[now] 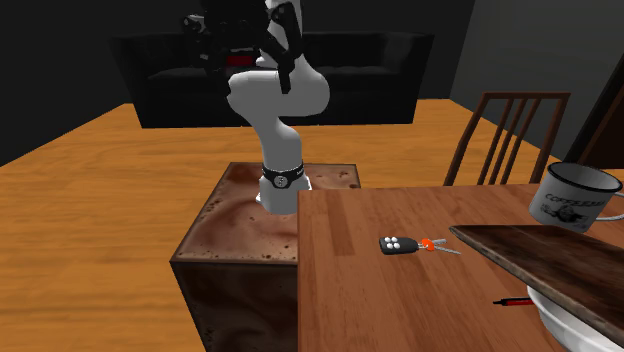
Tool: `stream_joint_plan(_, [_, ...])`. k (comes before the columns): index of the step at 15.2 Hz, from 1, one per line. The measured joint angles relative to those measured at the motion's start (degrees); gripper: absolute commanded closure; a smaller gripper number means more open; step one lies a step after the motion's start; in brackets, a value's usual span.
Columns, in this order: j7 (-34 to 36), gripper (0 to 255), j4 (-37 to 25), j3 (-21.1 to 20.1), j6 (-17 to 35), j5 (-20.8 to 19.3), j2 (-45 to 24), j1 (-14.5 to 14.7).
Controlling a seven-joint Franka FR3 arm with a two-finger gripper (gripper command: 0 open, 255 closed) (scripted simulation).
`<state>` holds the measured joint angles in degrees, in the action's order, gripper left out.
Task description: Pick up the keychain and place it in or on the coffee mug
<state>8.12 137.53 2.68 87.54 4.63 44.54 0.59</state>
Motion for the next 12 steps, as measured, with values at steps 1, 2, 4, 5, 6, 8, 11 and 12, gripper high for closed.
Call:
stream_joint_plan(1, [0.00,0,0.00,0.00,0.00,0.00,0.00,0.00])
stream_joint_plan(2, [0.76,0,0.58,-0.56,0.62,0.30,0.08,0.04])
stream_joint_plan(4, [3.73,0,2.57,-2.84,2.65,1.61,0.51,0.35])
stream_joint_plan(5, [5.36,0,3.89,-4.13,4.19,2.33,0.53,0.51])
stream_joint_plan(6, [7.17,0,4.26,-5.53,5.33,3.13,0.07,0.74])
stream_joint_plan(8, [11.12,0,6.23,-8.77,8.54,5.00,-0.53,1.37])
stream_joint_plan(11, [16.15,0,8.17,-12.79,13.22,6.96,-2.54,1.80])
stream_joint_plan(12, [17.97,0,9.08,-14.34,15.26,7.73,-3.33,2.04])
